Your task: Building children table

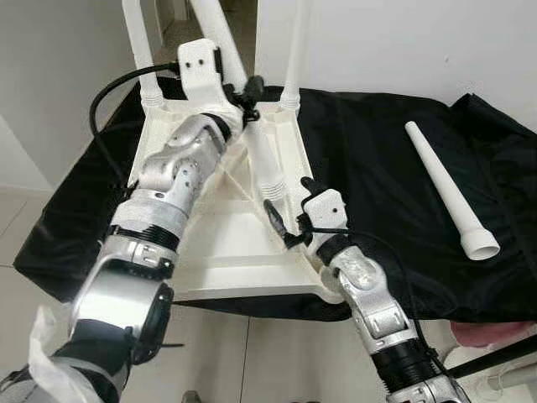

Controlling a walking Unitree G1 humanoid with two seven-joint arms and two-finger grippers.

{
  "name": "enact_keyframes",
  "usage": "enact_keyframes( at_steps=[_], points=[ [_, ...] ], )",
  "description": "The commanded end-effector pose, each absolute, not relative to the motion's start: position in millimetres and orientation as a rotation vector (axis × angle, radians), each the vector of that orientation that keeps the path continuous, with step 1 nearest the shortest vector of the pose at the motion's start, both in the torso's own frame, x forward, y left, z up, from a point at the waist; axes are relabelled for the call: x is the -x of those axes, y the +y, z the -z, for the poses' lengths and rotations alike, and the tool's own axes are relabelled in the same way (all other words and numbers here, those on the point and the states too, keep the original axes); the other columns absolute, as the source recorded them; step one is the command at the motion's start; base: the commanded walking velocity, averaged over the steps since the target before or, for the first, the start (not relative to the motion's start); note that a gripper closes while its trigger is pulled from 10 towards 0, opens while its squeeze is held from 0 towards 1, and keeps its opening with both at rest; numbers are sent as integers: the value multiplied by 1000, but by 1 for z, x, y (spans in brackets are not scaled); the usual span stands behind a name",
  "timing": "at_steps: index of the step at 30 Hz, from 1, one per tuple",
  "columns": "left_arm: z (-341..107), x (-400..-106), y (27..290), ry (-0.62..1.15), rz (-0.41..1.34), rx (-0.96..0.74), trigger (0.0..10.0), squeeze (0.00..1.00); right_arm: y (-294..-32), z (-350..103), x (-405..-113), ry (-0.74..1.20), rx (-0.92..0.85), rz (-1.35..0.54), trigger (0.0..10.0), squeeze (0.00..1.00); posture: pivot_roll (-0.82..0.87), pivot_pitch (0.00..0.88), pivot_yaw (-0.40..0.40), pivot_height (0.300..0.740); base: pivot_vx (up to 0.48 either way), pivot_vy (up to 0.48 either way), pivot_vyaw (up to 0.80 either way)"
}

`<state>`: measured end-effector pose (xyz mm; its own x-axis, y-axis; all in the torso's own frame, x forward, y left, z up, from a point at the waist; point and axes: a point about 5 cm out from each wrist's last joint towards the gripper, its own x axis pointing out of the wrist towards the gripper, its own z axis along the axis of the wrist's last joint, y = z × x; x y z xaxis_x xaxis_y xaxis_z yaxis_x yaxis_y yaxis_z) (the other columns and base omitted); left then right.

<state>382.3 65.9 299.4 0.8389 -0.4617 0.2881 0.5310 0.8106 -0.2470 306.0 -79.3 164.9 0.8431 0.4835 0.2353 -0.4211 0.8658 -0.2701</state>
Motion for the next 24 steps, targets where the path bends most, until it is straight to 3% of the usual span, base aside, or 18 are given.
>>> enact_keyframes(
  at_steps=[1, 24],
  points=[
    [-305, -374, 55, -282, 695, 278, 10000, 0, -78, -163, -308, -280, 197, -483, 10000, 0, -15, 27, -33, 740, 0, 0, 0],
    [-289, -345, 17, -322, 746, 215, 10000, 0, -81, -181, -327, -325, 153, -309, 10000, 0, -4, 28, -36, 740, 0, 0, 0]
  ],
)
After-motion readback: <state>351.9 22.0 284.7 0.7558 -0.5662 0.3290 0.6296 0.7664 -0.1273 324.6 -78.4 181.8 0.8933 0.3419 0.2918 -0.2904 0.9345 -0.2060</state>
